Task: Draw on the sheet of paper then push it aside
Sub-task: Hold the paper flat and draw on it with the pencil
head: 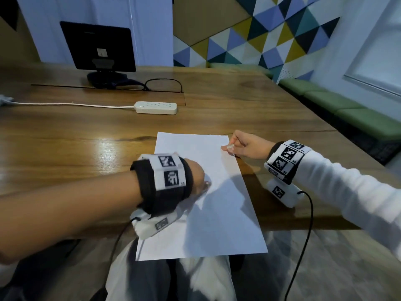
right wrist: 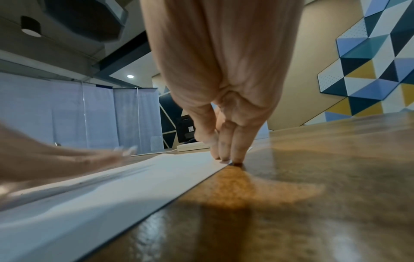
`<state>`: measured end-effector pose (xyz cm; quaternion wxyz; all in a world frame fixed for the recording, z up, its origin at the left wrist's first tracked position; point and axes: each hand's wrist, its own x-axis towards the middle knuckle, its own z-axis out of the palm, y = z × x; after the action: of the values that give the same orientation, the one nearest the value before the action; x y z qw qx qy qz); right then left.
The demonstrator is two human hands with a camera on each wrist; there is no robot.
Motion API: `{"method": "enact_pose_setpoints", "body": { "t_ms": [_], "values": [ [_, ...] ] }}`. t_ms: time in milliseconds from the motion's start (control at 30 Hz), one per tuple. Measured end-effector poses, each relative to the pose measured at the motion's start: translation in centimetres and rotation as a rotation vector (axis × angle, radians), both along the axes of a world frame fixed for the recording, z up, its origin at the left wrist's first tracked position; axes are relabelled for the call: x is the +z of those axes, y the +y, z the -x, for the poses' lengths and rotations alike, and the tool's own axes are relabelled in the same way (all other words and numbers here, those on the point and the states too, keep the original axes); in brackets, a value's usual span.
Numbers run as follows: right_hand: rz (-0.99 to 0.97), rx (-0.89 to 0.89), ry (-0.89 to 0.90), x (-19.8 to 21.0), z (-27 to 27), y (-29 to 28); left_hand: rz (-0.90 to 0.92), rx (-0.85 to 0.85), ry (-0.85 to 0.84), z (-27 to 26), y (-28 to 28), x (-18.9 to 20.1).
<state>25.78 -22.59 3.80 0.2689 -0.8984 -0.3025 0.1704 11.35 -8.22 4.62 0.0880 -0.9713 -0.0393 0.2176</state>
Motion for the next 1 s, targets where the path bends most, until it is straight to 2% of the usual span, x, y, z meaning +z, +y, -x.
{"method": "enact_pose_setpoints", "body": {
  "t_ms": [67, 100, 167, 200, 233, 300, 367, 433, 500, 533, 633, 667, 700, 767, 900, 967, 1000],
  "values": [
    [-0.015, -0.008, 0.018, -0.1, 0.1, -0.1, 0.101, -0.064, -0.07, 0.1, -0.4, -1.0],
    [-0.018, -0.013, 0.027, 0.0, 0.3, 0.0, 0.146, -0.183, -0.093, 0.0, -1.2, -1.6],
    [-0.033, -0.009, 0.036, -0.1, 0.4, -0.1, 0.182, -0.419, -0.037, -0.2, -2.6, -2.7],
    [-0.031, -0.003, 0.025, -0.2, 0.2, -0.2, 0.221, -0.437, 0.004, -0.2, -2.8, -3.1],
    [-0.033, -0.004, 0.024, -0.1, 0.3, -0.2, 0.259, -0.383, 0.012, -0.2, -2.4, -3.3],
    [-0.045, -0.011, 0.035, 0.0, 0.5, -0.2, 0.355, -0.136, -0.063, 0.5, -0.4, -3.2],
    [-0.038, -0.003, 0.029, 0.1, 0.4, -0.2, 0.295, 0.1, -0.059, 2.1, 2.0, -1.9],
    [-0.034, 0.006, 0.003, 0.1, 0.4, -0.2, 0.096, 0.177, 0.009, 3.0, 3.5, -0.8],
    [-0.036, 0.005, 0.003, -0.2, 0.0, -0.2, 0.056, 0.154, -0.03, 3.5, 3.5, -0.5],
    [-0.032, 0.003, 0.007, -0.3, -0.2, -0.2, 0.067, 0.056, -0.057, 3.3, 3.1, -1.0],
    [-0.03, 0.005, 0.023, -0.8, -0.7, -0.4, 0.169, -0.453, -0.031, 2.4, 1.4, -2.0],
    [-0.03, 0.005, 0.017, -0.8, -0.7, -0.4, 0.197, -0.548, 0.033, 2.0, 0.8, -2.1],
    [-0.028, 0.007, 0.011, -0.8, -0.8, -0.4, 0.227, -0.564, 0.093, 1.6, 0.8, -2.5],
    [-0.021, 0.011, 0.005, -0.8, -0.8, -0.4, 0.274, -0.44, 0.126, 1.0, 1.4, -3.2],
    [-0.037, 0.015, 0.018, -0.7, -0.7, -0.4, 0.267, 0.126, -0.067, 2.1, 5.2, -3.6],
    [-0.058, 0.009, 0.014, -0.8, -0.5, -0.4, 0.138, 0.36, -0.048, 3.3, 7.0, -2.9],
    [-0.063, 0.012, 0.01, -0.8, -0.5, -0.5, 0.058, 0.409, -0.023, 3.7, 7.6, -2.5]
  ]
}}
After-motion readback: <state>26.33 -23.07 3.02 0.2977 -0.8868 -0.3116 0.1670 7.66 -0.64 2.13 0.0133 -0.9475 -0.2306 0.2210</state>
